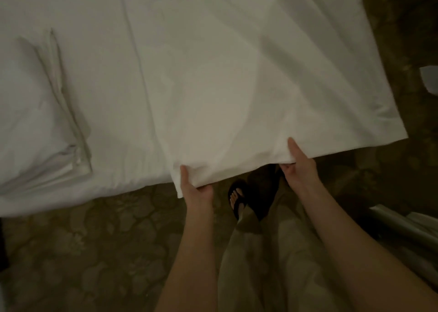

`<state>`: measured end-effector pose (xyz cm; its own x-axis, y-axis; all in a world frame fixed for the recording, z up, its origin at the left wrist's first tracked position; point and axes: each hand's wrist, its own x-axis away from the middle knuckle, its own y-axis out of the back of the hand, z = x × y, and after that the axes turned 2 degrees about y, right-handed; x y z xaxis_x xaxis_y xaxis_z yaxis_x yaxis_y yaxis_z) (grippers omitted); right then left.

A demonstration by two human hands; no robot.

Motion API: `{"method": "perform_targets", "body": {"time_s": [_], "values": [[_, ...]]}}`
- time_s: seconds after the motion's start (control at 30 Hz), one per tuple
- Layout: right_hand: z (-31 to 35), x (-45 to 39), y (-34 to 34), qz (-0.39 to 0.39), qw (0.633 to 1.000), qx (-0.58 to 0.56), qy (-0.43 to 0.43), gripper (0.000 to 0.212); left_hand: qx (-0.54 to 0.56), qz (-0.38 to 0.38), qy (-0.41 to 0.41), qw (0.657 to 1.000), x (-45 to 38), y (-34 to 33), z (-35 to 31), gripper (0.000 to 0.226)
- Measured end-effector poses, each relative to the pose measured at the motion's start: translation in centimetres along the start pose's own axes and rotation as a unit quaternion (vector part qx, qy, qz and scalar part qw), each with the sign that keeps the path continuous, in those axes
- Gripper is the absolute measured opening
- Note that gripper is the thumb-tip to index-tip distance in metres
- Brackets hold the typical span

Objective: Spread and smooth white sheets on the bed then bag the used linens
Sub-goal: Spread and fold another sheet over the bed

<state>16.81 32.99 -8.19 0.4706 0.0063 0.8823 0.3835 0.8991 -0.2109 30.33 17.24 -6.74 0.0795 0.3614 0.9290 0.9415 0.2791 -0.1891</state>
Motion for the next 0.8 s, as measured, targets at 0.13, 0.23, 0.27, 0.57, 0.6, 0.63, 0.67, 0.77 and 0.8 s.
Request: {"method": "perform_targets", "body": {"time_s": [0.13, 0.23, 0.27, 0.57, 0.6, 0.63, 0.67, 0.77, 0.8], "values": [[-2.1, 0.7, 0.8, -0.036, 0.999, 0.028, 0.016, 0.021, 0.005, 0.0, -0.043, 0.999, -0.2, 2.1, -2.7, 0.045], [-3.3, 0.5, 0.8, -0.048, 0.998, 0.028, -0.005, 0.016, 0.013, -0.018, -0.031, 0.999, -1.5, 2.1, -4.1, 0.025], [-3.4, 0.3, 0.5, -0.05, 0.998, 0.021, -0.01, 0.015, 0.02, -0.014, -0.025, 0.999, -1.8, 2.0, -4.1, 0.025], [-3.2, -0.7, 0.6, -0.084, 0.995, 0.006, 0.044, 0.02, 0.039, -0.009, -0.045, 0.998, -2.8, 4.4, -3.5, 0.034], [-3.0, -0.7, 0.7, -0.084, 0.996, 0.021, 0.038, 0.023, 0.043, -0.017, -0.045, 0.998, -3.1, 4.7, -3.5, 0.036], [-2.7, -0.9, 0.8, -0.083, 0.995, 0.032, 0.032, 0.026, 0.051, -0.018, -0.039, 0.998, -3.3, 4.8, -3.5, 0.035], [-2.3, -1.0, 0.9, -0.08, 0.996, 0.037, 0.025, 0.029, 0.061, -0.012, -0.031, 0.998, -3.3, 4.8, -3.4, 0.033], [-1.2, -0.9, 1.1, -0.074, 0.997, 0.02, 0.017, 0.037, 0.088, 0.0, 0.005, 0.996, -2.1, 4.3, -2.2, 0.039], [-0.7, -0.8, 1.3, -0.075, 0.997, 0.009, 0.021, 0.04, 0.092, -0.001, 0.022, 0.995, -1.6, 4.0, -1.1, 0.043]]}}
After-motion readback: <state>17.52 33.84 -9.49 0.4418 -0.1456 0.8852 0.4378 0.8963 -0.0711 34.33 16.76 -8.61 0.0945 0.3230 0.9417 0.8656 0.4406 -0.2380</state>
